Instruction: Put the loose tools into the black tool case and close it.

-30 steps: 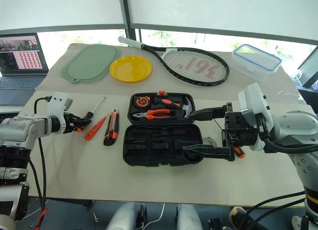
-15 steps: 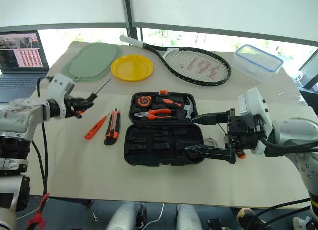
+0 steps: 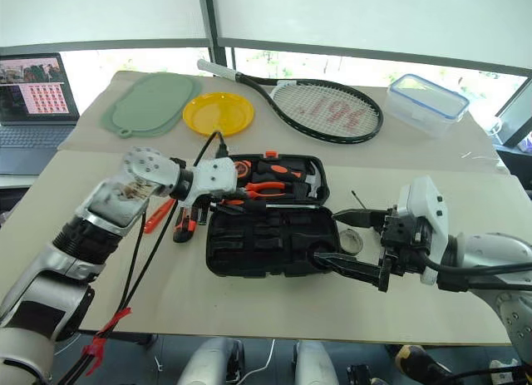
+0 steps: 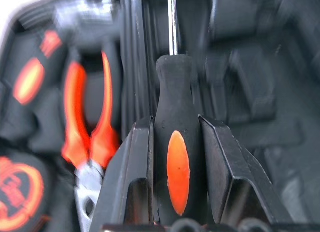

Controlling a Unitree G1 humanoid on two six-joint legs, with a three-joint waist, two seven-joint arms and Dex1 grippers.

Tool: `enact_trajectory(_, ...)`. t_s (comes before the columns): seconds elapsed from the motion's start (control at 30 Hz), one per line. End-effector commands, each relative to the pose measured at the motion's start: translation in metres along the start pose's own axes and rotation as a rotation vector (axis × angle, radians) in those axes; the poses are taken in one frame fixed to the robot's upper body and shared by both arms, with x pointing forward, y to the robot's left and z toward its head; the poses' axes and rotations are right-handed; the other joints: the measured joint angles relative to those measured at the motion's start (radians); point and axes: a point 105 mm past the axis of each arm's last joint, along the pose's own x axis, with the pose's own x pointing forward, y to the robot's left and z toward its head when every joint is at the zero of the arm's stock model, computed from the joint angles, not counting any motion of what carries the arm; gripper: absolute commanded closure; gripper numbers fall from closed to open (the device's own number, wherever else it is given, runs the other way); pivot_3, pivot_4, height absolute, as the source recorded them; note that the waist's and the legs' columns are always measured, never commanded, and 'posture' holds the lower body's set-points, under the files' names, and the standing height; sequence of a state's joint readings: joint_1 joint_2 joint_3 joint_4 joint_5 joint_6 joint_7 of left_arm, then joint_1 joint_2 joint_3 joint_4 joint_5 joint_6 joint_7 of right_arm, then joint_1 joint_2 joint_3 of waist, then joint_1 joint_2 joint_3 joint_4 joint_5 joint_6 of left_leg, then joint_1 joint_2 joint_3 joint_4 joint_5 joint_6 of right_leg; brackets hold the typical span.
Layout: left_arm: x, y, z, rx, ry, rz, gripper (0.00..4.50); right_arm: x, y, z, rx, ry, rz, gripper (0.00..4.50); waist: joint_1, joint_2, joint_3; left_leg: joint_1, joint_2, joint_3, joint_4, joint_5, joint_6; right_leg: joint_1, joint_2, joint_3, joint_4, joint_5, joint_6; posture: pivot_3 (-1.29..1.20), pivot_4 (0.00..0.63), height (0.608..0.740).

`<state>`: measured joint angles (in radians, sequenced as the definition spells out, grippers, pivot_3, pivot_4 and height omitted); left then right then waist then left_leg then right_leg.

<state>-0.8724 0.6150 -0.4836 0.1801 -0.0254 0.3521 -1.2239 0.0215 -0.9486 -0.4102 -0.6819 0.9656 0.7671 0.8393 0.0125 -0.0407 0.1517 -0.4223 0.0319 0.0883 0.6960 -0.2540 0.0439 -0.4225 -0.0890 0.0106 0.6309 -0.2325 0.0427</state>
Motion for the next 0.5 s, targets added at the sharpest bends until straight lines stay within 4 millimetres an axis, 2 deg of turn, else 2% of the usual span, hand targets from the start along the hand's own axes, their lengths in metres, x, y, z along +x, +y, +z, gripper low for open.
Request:
enact_trajectory(0.03,-0.002,0.009,0.008,0.039,0.027,0.033,3.64,-0.006,-0.002,0.009,-0.051,-0.016,-0.055,0.00,0.000,0.000,0.000,0.000,0.000,0.000,0.000,0.000,0.000,0.000,0.000,0.000,0.000,0.000,0.001,0.00,0.150,0.738)
enact_trajectory(0.5,0.011,0.004,-0.001,-0.038,0.041,0.020,3.64,-0.008,-0.006,0.010,-0.073,-0.009,-0.086,0.00,0.001,0.000,0.000,0.000,0.000,-0.001,0.001,-0.001,0.001,0.000,-0.001,0.000,0.000,0.001,0.001,0.00,0.150,0.738)
